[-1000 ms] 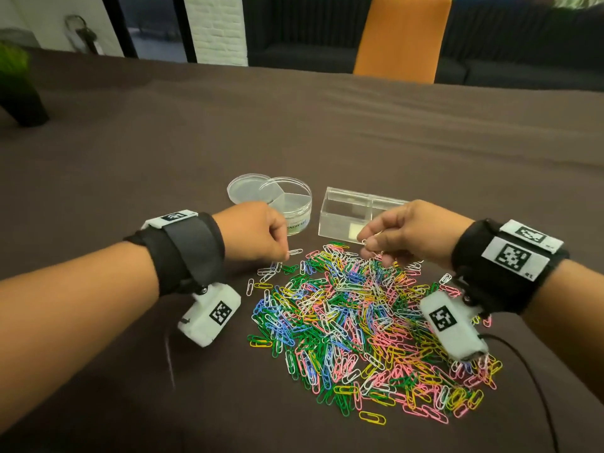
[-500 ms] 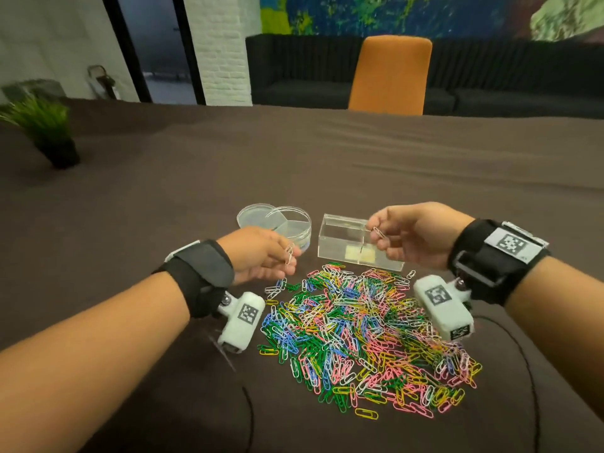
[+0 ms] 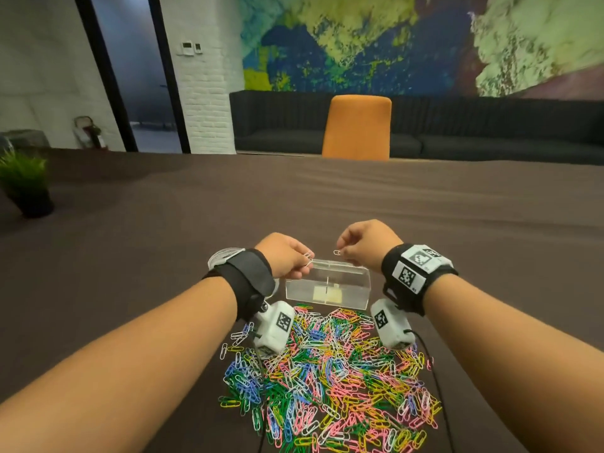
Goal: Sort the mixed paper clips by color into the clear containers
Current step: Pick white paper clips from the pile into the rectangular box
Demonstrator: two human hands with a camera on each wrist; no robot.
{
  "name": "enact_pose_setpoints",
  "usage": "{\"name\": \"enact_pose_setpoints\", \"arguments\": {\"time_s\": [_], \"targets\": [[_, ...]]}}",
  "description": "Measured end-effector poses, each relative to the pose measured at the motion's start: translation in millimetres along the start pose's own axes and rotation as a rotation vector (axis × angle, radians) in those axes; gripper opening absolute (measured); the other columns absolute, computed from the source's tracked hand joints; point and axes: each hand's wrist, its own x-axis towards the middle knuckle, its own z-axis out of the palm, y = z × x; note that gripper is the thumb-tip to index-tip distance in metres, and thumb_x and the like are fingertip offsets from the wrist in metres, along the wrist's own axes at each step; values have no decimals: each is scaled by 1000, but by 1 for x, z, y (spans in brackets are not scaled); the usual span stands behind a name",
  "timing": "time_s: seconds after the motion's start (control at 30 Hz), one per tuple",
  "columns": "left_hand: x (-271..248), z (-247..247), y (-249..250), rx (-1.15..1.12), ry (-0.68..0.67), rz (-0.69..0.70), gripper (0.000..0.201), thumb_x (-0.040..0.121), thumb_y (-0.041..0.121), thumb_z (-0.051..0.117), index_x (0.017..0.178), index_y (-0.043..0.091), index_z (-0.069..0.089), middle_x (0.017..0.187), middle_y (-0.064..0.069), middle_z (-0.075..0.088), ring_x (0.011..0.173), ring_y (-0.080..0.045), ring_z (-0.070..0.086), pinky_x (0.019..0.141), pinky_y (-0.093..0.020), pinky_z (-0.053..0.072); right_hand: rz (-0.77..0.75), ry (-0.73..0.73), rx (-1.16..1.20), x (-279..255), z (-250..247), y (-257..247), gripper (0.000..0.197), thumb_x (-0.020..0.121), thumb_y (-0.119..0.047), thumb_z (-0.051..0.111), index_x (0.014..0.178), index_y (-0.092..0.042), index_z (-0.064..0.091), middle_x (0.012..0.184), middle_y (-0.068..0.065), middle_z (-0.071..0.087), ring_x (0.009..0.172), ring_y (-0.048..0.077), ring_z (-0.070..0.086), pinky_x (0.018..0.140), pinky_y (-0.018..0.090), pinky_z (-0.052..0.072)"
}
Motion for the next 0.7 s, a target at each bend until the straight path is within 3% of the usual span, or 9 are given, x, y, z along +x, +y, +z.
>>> {"name": "enact_pose_setpoints", "arguments": {"time_s": [0.13, 0.23, 0.3, 0.37, 0.47, 0.5, 0.57, 0.63, 0.7], "targets": [[14, -2, 3, 110, 9, -11, 16, 95, -3, 54, 88, 7, 64, 77, -13, 66, 64, -17, 64, 52, -19, 55, -75, -65, -20, 13, 13, -8, 14, 91, -12, 63, 93, -21, 73, 78, -4, 72, 71, 12, 67, 82, 30, 57], [19, -16, 5, 197, 3, -11, 18, 95, -7, 50, 97, 3, 64, 81, -16, 66, 64, -19, 63, 50, -20, 55, -119, -119, -285, 13, 4, -7, 21, 94, -15, 56, 103, -27, 71, 94, -10, 66, 92, 14, 63, 87, 25, 47], [20, -28, 5, 270, -9, 30, 17, 93, -7, 53, 101, 1, 67, 89, -17, 70, 72, -22, 66, 58, -23, 57, -101, -161, -365, 2, -13, 2, 19, 92, -12, 55, 90, -25, 69, 86, -11, 69, 87, 14, 66, 85, 27, 50], [17, -37, 4, 402, -29, 99, 13, 89, -2, 62, 95, 5, 71, 88, -14, 75, 77, -22, 70, 68, -31, 59, -18, -297, -445, -16, -29, 19, 18, 88, -13, 55, 79, -21, 68, 71, -8, 72, 70, 10, 68, 77, 29, 56], [6, -42, 0, 815, -38, 233, 9, 83, 14, 70, 83, 22, 74, 75, 7, 73, 66, -6, 65, 61, -17, 49, 91, -473, -673, -40, -40, 48, 19, 88, -14, 55, 74, -21, 67, 65, -8, 69, 58, 8, 62, 62, 23, 54], [1, -43, -1, 952, -41, 263, 7, 82, 19, 70, 81, 24, 74, 74, 12, 70, 68, -3, 63, 60, -16, 45, 66, -451, -730, -44, -39, 55, 19, 89, -14, 55, 77, -23, 67, 69, -10, 67, 64, 9, 61, 63, 23, 52], [-10, -41, -9, 1095, -86, 287, 5, 81, 25, 69, 82, 27, 73, 76, 16, 68, 73, -3, 62, 64, -19, 45, 0, -372, -756, -47, -32, 71, 20, 92, -17, 55, 92, -29, 71, 87, -13, 67, 82, 13, 62, 77, 29, 54], [-20, -35, -19, 1120, -158, 286, 8, 82, 26, 70, 88, 28, 74, 82, 15, 70, 77, -5, 63, 72, -22, 49, -58, -353, -745, -48, -21, 78, 23, 94, -22, 55, 105, -34, 72, 101, -11, 69, 91, 14, 64, 86, 36, 55], [-31, -27, -29, 1085, -223, 276, 14, 83, 25, 69, 96, 28, 74, 87, 14, 71, 80, -5, 65, 76, -22, 52, -111, -345, -723, -51, -10, 79, 28, 94, -21, 56, 111, -36, 71, 107, -11, 70, 93, 14, 65, 87, 37, 56]]}}
